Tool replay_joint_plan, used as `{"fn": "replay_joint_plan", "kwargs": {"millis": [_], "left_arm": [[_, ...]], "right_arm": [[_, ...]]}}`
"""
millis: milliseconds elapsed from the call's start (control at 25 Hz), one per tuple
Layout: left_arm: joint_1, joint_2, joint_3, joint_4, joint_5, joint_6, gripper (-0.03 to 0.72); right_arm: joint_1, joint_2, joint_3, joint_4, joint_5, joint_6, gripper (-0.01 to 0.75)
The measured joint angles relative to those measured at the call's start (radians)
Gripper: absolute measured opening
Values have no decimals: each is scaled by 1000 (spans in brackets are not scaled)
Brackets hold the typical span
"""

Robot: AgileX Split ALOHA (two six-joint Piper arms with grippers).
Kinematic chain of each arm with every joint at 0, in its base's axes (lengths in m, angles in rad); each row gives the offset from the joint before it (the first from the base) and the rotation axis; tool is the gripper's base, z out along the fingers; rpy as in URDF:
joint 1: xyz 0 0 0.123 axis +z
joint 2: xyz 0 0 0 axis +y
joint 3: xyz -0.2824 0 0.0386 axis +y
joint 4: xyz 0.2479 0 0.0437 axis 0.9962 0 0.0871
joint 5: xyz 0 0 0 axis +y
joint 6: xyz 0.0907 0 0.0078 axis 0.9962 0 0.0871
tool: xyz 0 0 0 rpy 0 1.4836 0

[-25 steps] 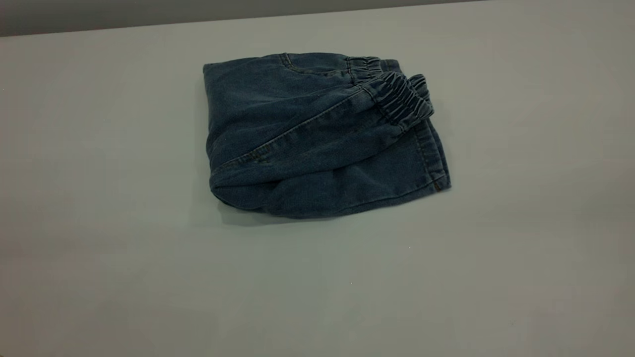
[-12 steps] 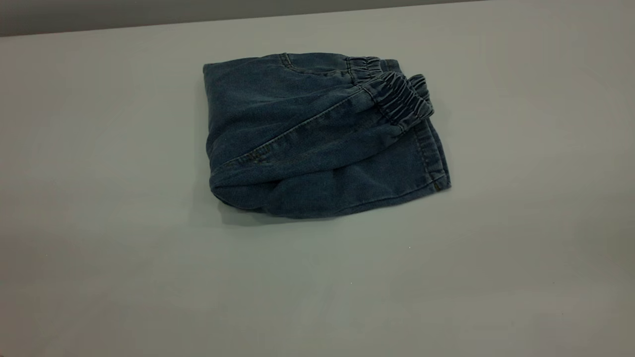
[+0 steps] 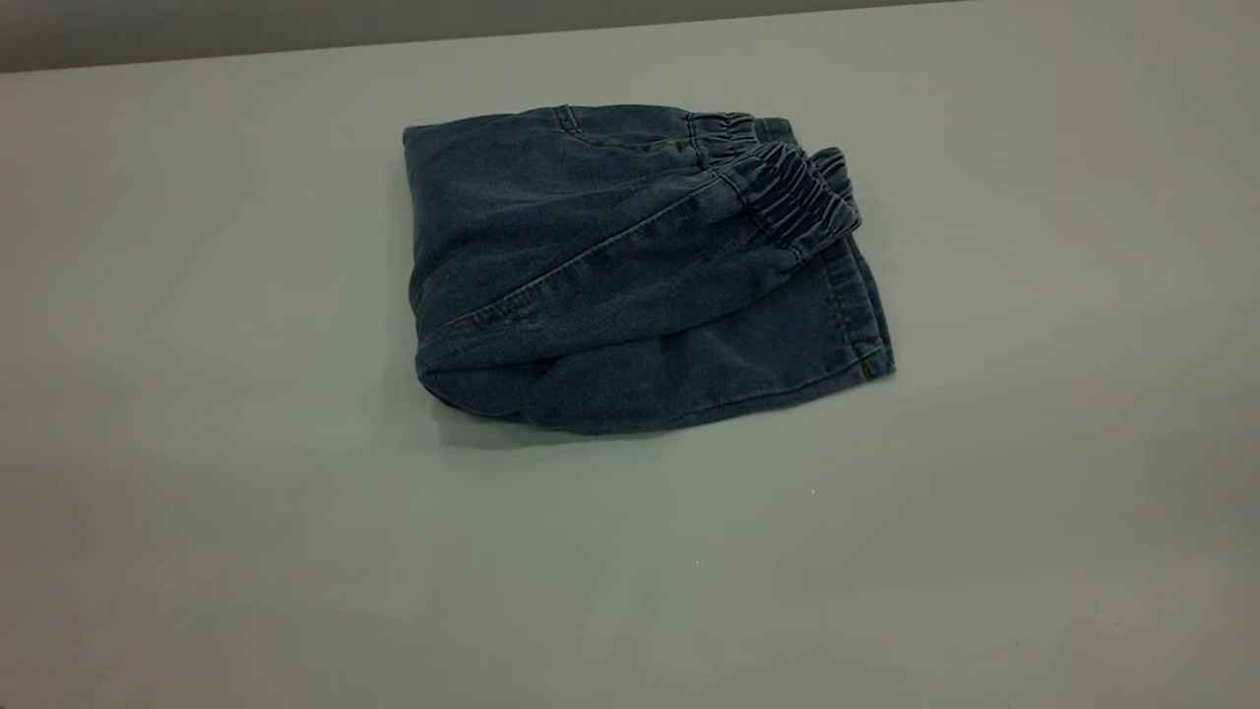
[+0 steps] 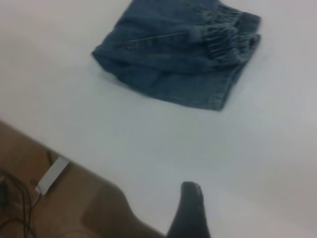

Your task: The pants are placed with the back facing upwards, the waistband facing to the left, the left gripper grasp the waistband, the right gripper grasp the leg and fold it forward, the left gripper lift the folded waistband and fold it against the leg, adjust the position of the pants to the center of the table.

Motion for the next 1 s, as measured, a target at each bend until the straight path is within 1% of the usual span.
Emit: {"fn": "replay_joint_plan", "kwargs": {"millis": [80,200,280,320,400,440,520,1000], "left_arm": [[0,0,0,0,1,0,540],[15,0,0,-2,1,0,540],[49,0,0,-5,2,1,540],[71,-1,0,-5,3,1,540],[110,-12,0,-5,3,1,540],[121,-23,0,-5,4,1,540],[125,-50,0,-5,5,2,540],[123,-76,-1,-5,7,3,540]], "right_arm": [[-70,0,0,19,0,0,514],[-232,-21,-1,20,0,0,514],[-341,-56,-1,20,0,0,514],[-384,-81,-1,19,0,0,514],[-440,-122,-1,20,0,1,514],[-459,-131,-1,20,2,1,514],[-470,-132,-1,20,2,1,514],[-467,-131,-1,20,1,1,514]]}}
